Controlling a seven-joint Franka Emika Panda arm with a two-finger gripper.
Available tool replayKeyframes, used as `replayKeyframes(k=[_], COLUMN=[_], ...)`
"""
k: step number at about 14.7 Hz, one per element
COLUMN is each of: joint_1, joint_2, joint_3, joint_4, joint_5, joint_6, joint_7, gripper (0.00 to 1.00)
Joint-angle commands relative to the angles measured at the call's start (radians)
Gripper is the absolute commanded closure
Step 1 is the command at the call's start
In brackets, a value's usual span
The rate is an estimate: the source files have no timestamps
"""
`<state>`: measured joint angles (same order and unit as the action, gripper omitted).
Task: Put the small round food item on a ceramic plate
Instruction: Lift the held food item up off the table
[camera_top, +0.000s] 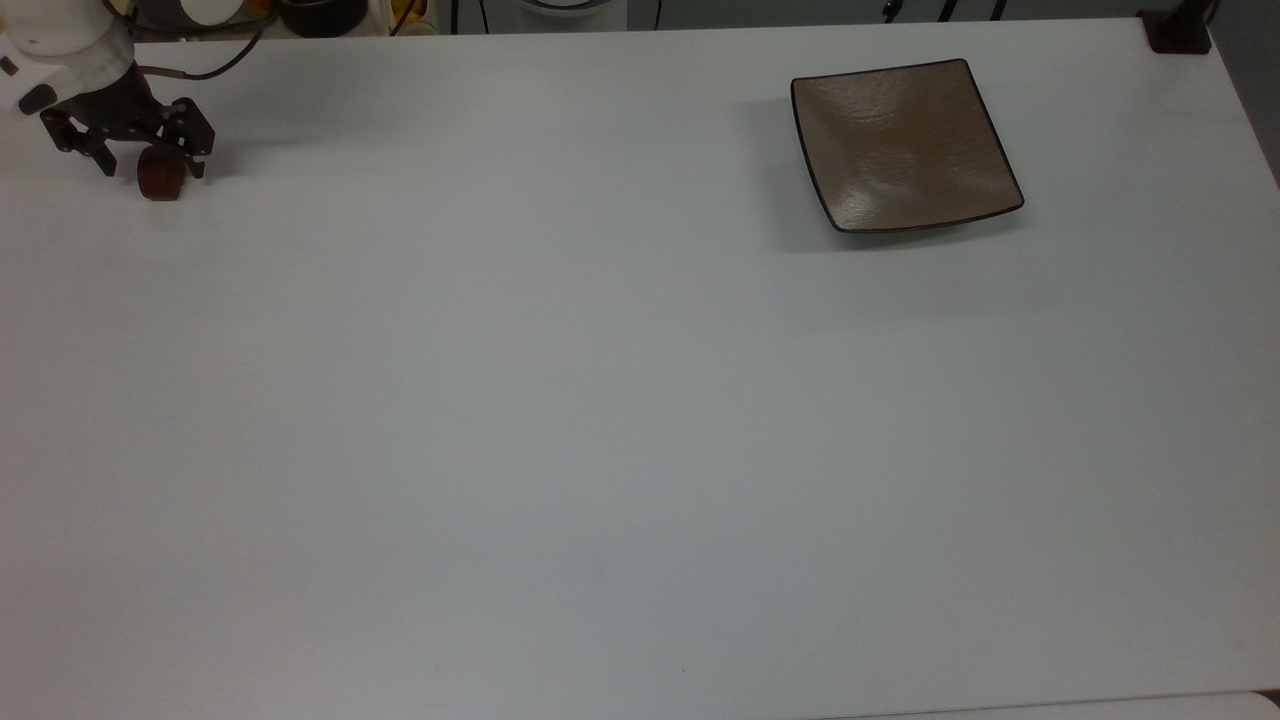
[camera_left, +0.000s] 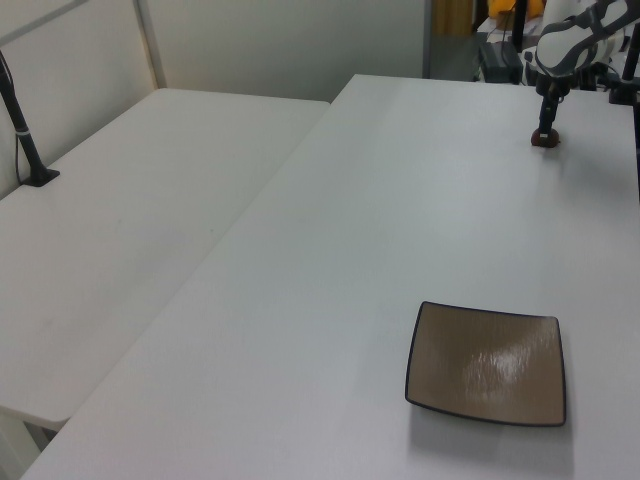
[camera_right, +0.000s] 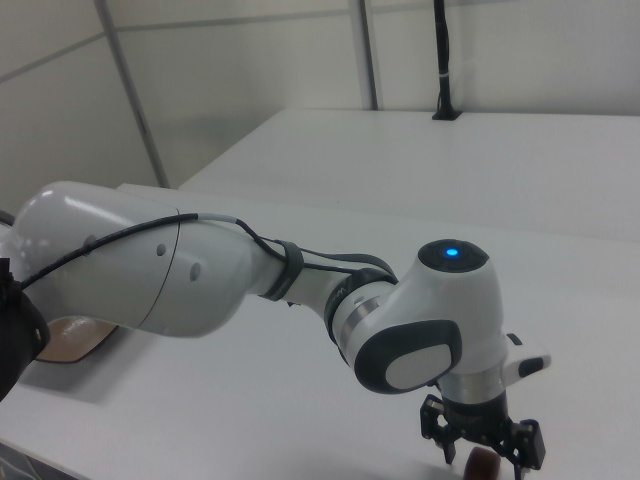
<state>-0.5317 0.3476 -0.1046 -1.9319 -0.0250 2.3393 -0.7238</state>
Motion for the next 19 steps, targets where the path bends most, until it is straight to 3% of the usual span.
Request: replayKeyframes(k=[1,6,8,11,14,19], joint_1=[0.007,0.006,0.006,0.007,0.027,0.145], joint_2=[-0.012,-0.013,-0.016,-0.035,-0.117,-0.278], joint_3=[-0.006,-0.006,-0.006,-0.007,-0.006,-0.007], joint_4=[-0.022,-0.022,-0.022,-0.016,-0.007,0.099], joint_5=[-0.007,-0.007,-0.007,-0.007,-0.007,-0.006], joint_6=[0.029,0.020,0.014,-0.030,-0.119,-0.388], joint_7=[-0.002,-0.005,-0.002,0.000,0.003,0.013], gripper=[0.07,0.67,0.79,0.80,0.79,0.77])
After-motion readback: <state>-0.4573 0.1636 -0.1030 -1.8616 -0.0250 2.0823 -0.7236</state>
